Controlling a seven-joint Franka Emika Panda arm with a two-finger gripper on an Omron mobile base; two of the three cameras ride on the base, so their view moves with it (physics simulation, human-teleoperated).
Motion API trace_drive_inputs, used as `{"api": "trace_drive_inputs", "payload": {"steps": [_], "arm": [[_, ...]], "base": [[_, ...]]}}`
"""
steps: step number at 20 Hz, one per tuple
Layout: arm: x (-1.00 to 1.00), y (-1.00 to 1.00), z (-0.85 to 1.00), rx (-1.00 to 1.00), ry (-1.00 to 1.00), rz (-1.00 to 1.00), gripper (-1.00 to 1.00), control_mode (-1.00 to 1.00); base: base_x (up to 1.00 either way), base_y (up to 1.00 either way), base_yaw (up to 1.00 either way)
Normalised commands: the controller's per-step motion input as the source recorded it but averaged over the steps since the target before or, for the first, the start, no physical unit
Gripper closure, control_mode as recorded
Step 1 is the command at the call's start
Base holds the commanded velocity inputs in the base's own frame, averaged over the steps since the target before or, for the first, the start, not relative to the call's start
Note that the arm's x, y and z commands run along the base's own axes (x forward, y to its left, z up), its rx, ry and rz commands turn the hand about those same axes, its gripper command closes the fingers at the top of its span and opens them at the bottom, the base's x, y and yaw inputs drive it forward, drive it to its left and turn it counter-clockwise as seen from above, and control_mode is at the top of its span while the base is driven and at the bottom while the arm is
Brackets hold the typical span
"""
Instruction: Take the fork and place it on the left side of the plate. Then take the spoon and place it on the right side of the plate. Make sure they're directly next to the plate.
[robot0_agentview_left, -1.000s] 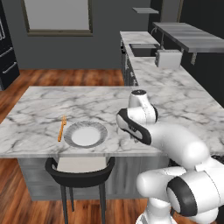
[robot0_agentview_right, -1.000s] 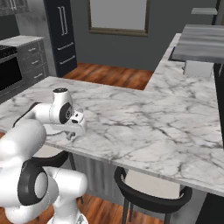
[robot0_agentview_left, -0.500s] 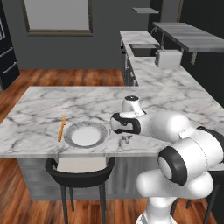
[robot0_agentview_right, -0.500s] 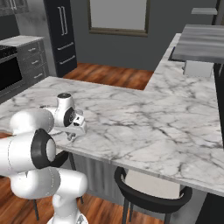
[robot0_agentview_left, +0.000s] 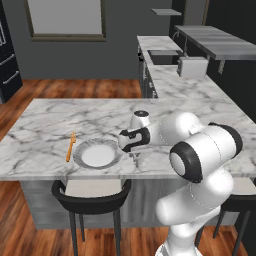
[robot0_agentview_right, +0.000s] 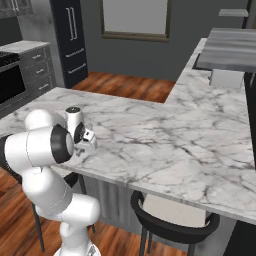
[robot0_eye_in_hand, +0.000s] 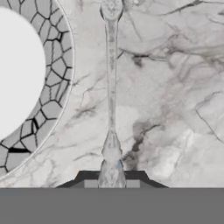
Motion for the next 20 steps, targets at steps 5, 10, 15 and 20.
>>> {"api": "trace_drive_inputs", "payload": {"steps": [5,10,15,20], "arm": [[0.47,0.35,-0.21,0.01,-0.02,0.0,1.0,-1.0],[0.37,0.29,-0.19,0.01,-0.03,0.0,1.0,-1.0],[0.24,0.05,-0.22,0.02,-0.01,0.0,1.0,-1.0],[0.04,0.0,-0.16,0.03,-0.01,0.0,1.0,-1.0]], "base": [[0.0,0.0,0.0],[0.0,0.0,0.0],[0.0,0.0,0.0],[0.0,0.0,0.0]]}}
